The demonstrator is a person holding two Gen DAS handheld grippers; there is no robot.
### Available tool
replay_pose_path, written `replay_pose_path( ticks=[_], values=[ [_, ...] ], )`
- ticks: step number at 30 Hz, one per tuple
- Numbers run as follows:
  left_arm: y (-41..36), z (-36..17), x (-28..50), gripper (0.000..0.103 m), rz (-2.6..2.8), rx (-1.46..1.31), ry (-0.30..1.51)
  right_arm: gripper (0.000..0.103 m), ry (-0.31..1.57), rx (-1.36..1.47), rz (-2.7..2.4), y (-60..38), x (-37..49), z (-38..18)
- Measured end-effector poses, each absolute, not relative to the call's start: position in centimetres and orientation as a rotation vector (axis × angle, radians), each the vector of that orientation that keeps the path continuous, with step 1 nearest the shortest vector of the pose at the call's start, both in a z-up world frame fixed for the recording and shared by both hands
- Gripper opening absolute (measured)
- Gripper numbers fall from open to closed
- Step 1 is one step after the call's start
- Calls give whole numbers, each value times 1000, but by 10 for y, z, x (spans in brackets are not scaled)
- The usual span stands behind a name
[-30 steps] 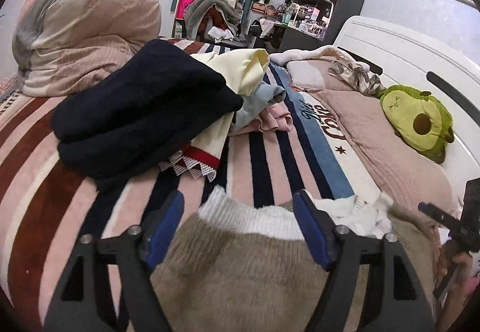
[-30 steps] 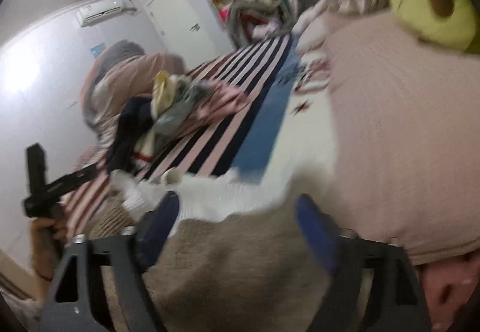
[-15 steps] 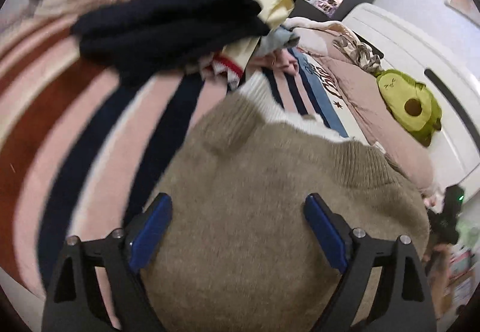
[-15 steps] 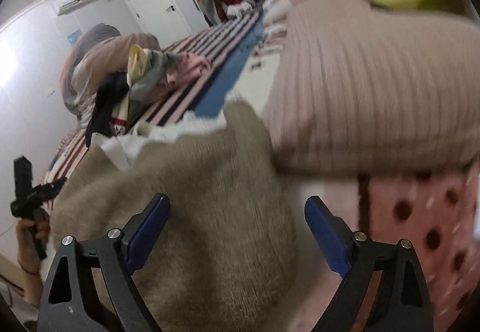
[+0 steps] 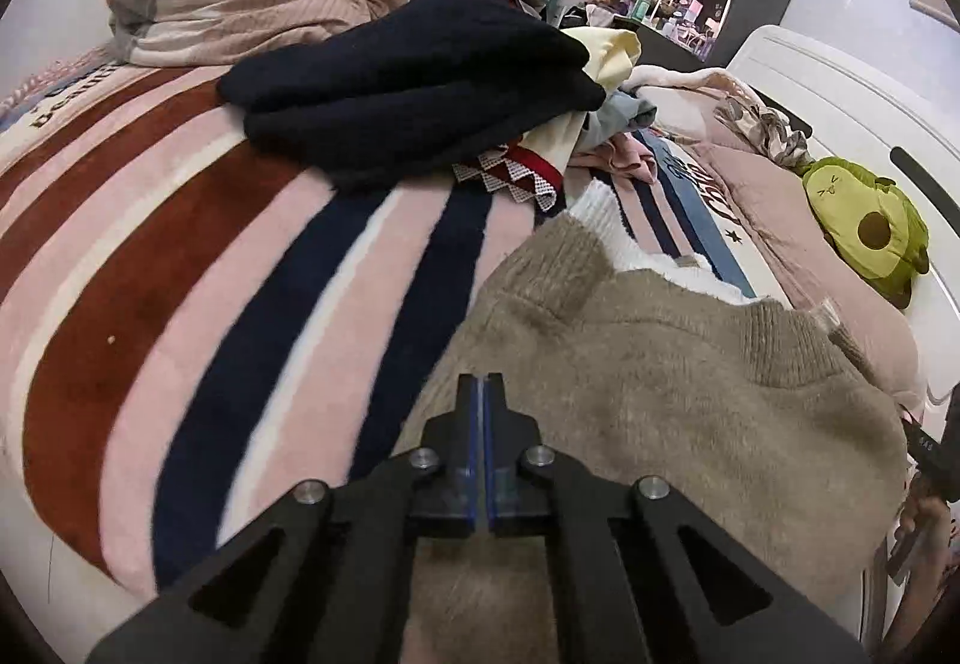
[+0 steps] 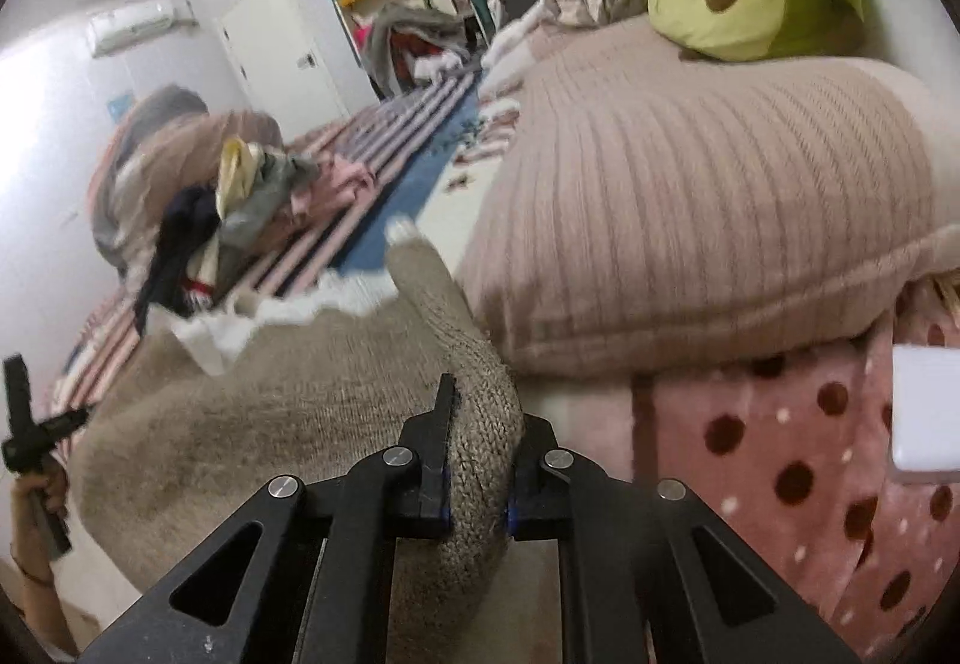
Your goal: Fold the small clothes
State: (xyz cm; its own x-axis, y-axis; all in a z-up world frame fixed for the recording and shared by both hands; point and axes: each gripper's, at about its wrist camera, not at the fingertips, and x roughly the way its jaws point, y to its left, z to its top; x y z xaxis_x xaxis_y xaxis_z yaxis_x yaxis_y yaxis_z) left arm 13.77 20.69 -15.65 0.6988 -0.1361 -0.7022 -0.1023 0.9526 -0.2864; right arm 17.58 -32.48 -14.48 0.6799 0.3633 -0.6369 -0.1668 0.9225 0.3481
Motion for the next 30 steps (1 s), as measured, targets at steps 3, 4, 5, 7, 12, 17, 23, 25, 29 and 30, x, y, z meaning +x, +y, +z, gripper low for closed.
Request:
replay_pose_path(
  ticks=[3, 4, 5, 7, 12, 17, 23, 25, 29, 30],
  values=[
    [207, -153, 130, 12, -39, -316, 795, 21, 802, 222, 277, -315, 176, -145],
    [208, -152, 128, 26, -51, -325, 793, 28, 787, 214, 270, -315, 174, -141],
    [208, -148, 124, 36, -62, -337, 785, 34, 764, 207, 268, -315, 171, -134],
    [208, -142, 119, 49, -90, -340, 766, 43, 706, 203, 273, -314, 166, -117],
    [180, -117, 131, 62, -238, -306, 733, 59, 647, 158, 448, -280, 175, -82],
    [160, -107, 156, 78, -309, -243, 730, 75, 717, -22, 688, -213, 209, -73],
    [168, -129, 198, 82, -310, -177, 812, 79, 907, -172, 818, -162, 245, -104],
    [173, -139, 213, 82, -313, -165, 851, 79, 960, -244, 817, -151, 256, -119],
    [179, -157, 243, 82, -334, -141, 925, 82, 1008, -347, 753, -150, 277, -140],
    [181, -159, 247, 82, -355, -161, 934, 84, 1023, -340, 750, -153, 280, -141]
  ],
)
